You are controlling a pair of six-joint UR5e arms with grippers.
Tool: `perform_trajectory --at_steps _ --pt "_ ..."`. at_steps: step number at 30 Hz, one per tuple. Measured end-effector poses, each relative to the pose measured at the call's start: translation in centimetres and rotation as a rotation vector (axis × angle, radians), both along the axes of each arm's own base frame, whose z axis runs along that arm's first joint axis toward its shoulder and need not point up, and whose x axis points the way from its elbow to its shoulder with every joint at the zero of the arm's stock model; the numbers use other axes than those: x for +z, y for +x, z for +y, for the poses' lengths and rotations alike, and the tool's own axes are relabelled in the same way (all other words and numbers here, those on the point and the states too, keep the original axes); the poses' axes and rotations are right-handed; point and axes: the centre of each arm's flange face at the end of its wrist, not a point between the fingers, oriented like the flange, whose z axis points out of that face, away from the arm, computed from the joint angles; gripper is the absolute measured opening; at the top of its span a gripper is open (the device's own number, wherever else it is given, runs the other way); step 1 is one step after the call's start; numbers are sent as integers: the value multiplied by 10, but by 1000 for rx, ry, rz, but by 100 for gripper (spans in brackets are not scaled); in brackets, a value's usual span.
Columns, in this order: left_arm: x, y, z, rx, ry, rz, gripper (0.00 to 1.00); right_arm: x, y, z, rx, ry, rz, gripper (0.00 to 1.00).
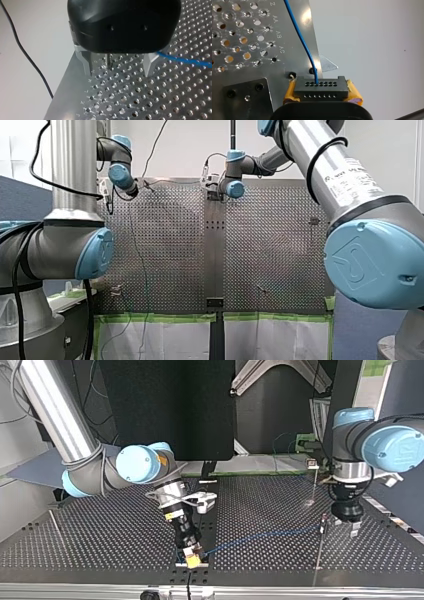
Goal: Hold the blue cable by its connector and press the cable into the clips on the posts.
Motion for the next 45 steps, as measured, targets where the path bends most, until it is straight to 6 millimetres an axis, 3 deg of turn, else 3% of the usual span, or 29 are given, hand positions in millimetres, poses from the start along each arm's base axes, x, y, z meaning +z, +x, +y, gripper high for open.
perform_trajectory --at_steps 5,10,19,28,36,45 --pt "13 -15 -4 -12 -12 5 100 0 0 0 1 2 1 0" --pt "13 -23 -8 -23 -16 39 100 0 0 1 1 2 2 0" --pt "11 -66 -40 -128 -47 104 100 0 1 1 2 2 2 0" --pt "28 -97 -50 -139 -43 127 100 -1 0 1 1 4 3 0" --pt "22 -105 -53 -167 -27 199 100 -1 1 1 1 4 3 0" --pt "23 -92 -48 -152 35 183 100 -1 1 1 1 4 3 0"
